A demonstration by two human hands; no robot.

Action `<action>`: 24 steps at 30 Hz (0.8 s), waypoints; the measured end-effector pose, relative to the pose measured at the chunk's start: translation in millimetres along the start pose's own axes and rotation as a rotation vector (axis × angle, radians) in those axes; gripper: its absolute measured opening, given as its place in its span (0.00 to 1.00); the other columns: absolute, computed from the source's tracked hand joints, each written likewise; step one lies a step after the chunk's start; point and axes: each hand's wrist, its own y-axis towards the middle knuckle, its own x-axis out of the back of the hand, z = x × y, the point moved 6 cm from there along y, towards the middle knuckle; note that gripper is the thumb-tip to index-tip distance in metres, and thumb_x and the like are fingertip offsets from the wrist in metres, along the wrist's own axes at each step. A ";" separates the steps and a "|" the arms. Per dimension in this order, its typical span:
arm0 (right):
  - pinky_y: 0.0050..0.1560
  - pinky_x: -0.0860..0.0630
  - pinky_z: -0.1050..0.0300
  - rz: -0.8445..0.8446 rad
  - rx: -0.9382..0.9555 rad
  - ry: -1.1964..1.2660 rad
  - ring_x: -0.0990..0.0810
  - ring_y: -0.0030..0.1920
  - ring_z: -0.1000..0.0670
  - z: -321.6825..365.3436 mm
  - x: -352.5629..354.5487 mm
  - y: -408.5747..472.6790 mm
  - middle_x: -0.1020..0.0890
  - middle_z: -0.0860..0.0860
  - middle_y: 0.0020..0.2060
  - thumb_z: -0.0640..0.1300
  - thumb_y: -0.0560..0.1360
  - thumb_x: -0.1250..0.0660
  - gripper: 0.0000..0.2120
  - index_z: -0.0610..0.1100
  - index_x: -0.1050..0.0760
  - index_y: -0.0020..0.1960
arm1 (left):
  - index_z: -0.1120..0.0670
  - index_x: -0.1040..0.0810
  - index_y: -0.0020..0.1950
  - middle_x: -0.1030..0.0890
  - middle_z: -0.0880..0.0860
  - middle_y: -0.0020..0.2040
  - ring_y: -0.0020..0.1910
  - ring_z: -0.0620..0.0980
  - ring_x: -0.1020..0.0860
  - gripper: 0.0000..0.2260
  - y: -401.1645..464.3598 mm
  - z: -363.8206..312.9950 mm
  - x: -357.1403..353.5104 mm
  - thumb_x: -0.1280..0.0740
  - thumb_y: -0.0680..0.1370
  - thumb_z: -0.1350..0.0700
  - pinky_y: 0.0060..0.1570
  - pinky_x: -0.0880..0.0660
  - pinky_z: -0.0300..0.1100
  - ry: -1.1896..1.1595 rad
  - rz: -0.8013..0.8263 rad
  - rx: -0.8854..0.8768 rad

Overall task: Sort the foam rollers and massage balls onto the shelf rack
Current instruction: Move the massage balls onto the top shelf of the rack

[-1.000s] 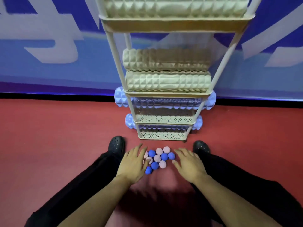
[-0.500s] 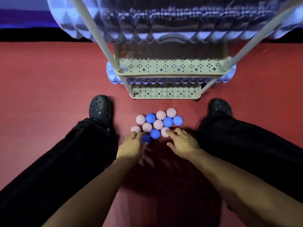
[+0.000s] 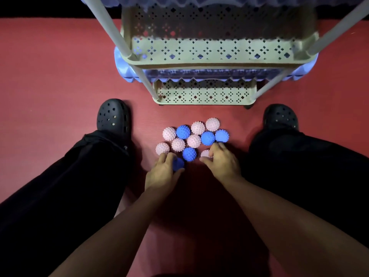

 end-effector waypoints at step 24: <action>0.58 0.24 0.44 0.070 -0.020 0.427 0.19 0.52 0.37 16.6 2.9 -20.1 0.15 0.44 0.46 0.45 0.79 0.40 0.20 0.54 0.32 0.71 | 0.57 0.22 0.64 0.21 0.52 0.45 0.40 0.47 0.23 0.15 0.2 20.7 29.5 0.41 0.81 0.68 0.38 0.20 0.41 -0.942 0.038 0.199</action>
